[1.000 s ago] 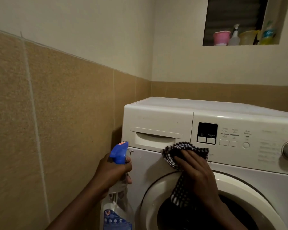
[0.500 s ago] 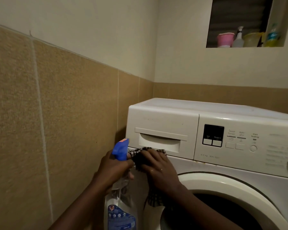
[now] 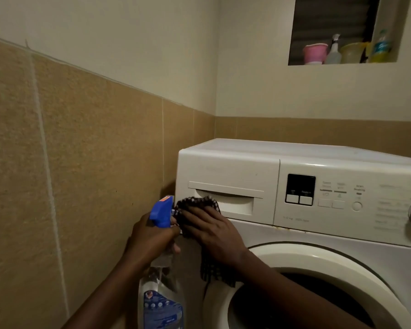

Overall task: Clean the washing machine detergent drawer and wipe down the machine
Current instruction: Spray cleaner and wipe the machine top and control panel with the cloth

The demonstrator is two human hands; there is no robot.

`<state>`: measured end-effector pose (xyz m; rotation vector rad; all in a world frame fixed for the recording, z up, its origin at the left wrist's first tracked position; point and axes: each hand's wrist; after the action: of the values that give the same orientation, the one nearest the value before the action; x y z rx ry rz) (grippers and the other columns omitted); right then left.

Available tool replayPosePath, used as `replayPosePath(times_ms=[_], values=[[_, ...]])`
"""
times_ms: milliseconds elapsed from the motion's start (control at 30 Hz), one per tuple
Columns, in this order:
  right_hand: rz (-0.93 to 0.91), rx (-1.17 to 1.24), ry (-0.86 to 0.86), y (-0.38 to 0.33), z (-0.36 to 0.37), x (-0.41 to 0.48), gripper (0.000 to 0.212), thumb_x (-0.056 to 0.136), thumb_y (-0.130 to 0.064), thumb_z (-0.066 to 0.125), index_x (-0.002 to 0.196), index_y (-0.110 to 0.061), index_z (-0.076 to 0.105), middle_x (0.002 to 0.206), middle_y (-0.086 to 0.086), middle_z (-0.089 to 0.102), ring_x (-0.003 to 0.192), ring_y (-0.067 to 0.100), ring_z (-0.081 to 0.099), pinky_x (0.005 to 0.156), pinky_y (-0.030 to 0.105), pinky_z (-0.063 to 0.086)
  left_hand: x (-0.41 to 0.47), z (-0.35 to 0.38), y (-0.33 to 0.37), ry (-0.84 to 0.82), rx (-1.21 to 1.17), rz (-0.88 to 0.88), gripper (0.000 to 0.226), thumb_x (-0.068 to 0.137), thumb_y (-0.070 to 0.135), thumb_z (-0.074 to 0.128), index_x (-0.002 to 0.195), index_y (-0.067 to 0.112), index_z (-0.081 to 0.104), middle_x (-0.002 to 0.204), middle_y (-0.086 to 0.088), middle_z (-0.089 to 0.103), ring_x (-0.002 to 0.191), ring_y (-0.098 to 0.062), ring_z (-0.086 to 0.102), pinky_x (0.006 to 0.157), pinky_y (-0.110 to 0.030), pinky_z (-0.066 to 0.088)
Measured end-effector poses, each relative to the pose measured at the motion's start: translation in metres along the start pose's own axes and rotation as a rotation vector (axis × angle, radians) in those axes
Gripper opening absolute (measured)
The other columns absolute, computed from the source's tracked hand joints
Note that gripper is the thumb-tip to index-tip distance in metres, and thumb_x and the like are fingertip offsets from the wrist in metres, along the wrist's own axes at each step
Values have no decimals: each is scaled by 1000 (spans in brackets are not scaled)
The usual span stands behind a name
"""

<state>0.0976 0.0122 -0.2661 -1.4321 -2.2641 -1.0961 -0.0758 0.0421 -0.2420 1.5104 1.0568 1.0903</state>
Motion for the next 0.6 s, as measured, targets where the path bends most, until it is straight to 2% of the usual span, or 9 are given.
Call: replayPosePath(times_ms=[67,133,267,367,467,600], values=[[-7,-28,-9,8,-10,-15,43,83,-23,44,119,-21,66,138,1,55,130,20,48,107,32,27,-1,5,0,-58,2,9,20,83,-4,69,96,8,61,72,-16,68,58,-32,69,62,-41,58],[61,-34,37,20,-22,-31,44,81,-21,43,119,-20,67,136,1,58,127,20,52,106,33,29,-6,11,0,-101,8,21,17,82,-6,67,95,3,62,68,-14,66,54,-30,68,57,-36,56],[173,63,150,40,-50,-70,36,94,-16,41,121,-15,66,133,3,59,122,23,55,97,34,46,-22,32,4,-177,23,64,13,82,-8,66,92,-1,61,68,-16,63,52,-32,66,53,-33,53],[209,104,268,47,-68,-103,37,100,-12,36,125,-12,63,138,5,55,127,22,49,103,32,40,-30,47,8,-227,11,55,13,81,-9,67,89,0,61,63,-14,62,50,-32,65,48,-31,50],[338,99,421,58,-86,-133,41,92,-6,44,129,-14,59,142,3,49,133,20,44,108,31,36,-38,62,17,-255,-20,30,11,80,-7,69,86,0,63,59,-14,62,51,-34,65,57,-35,51],[568,20,652,81,-113,-155,50,79,6,45,126,-6,58,136,6,50,127,27,46,111,26,32,-54,90,38,-302,13,113,12,79,-5,71,89,-2,64,65,-14,65,52,-34,68,56,-34,53]])
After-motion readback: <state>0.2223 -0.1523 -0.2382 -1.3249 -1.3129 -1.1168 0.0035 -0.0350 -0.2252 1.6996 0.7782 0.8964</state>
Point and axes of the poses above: each hand's wrist, its own x-axis towards the middle knuckle, its own z-axis out of the palm, y = z × x
